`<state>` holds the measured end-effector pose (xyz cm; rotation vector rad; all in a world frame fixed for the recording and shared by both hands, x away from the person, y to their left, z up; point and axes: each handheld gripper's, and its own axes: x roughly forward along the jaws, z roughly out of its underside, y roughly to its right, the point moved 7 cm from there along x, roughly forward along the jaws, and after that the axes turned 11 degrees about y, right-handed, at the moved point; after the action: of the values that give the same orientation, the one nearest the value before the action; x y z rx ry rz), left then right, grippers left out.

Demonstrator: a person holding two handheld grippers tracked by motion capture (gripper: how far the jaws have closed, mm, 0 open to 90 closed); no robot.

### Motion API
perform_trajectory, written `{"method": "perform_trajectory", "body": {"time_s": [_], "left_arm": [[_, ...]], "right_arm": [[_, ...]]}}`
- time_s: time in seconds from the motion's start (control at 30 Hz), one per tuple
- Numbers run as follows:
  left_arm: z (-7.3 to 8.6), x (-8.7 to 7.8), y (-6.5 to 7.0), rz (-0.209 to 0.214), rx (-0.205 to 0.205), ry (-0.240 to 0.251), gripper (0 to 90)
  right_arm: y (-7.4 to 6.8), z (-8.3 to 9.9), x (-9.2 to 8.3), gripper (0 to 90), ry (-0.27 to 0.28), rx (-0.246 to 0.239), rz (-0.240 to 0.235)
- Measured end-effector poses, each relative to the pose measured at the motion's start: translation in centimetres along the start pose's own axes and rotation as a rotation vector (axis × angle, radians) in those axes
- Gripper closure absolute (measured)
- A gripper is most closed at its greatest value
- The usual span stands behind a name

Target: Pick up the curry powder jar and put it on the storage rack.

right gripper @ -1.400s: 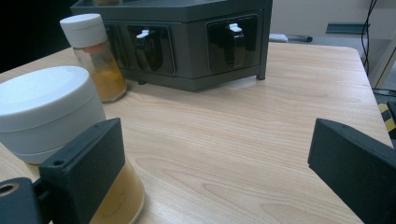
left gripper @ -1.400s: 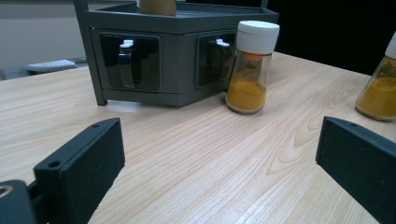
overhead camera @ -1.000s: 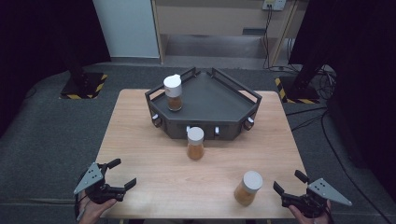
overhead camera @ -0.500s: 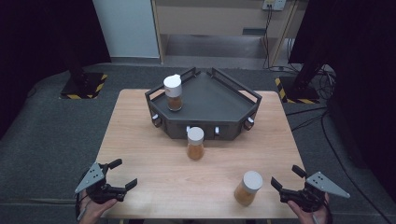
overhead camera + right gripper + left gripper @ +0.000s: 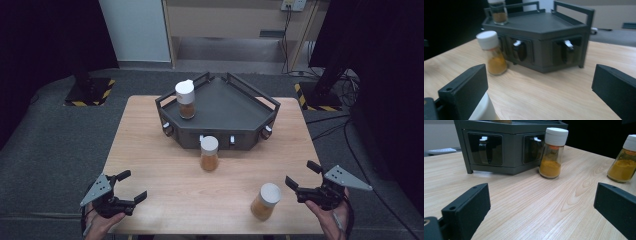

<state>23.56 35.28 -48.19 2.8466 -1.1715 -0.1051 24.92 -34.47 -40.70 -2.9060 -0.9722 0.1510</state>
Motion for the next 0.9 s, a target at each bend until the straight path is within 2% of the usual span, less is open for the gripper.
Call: {"method": "perform_trajectory", "body": {"time_s": [0.3, 0.7, 0.9], "left_arm": [[0.0, 0.0, 0.0, 0.001, -0.002, 0.001, 0.0], [0.0, 0.0, 0.0, 0.005, -0.002, 0.002, 0.0], [0.0, -0.1, 0.0, 0.005, -0.005, 0.004, 0.0]], "right_arm": [[-0.6, -2.9, 3.3, 1.8, -0.013, -0.034, -0.115], [-2.4, -5.4, 8.1, 2.3, -0.058, -0.094, -0.227], [-2.9, -6.0, 10.7, 2.7, -0.089, -0.099, -0.281]]}}
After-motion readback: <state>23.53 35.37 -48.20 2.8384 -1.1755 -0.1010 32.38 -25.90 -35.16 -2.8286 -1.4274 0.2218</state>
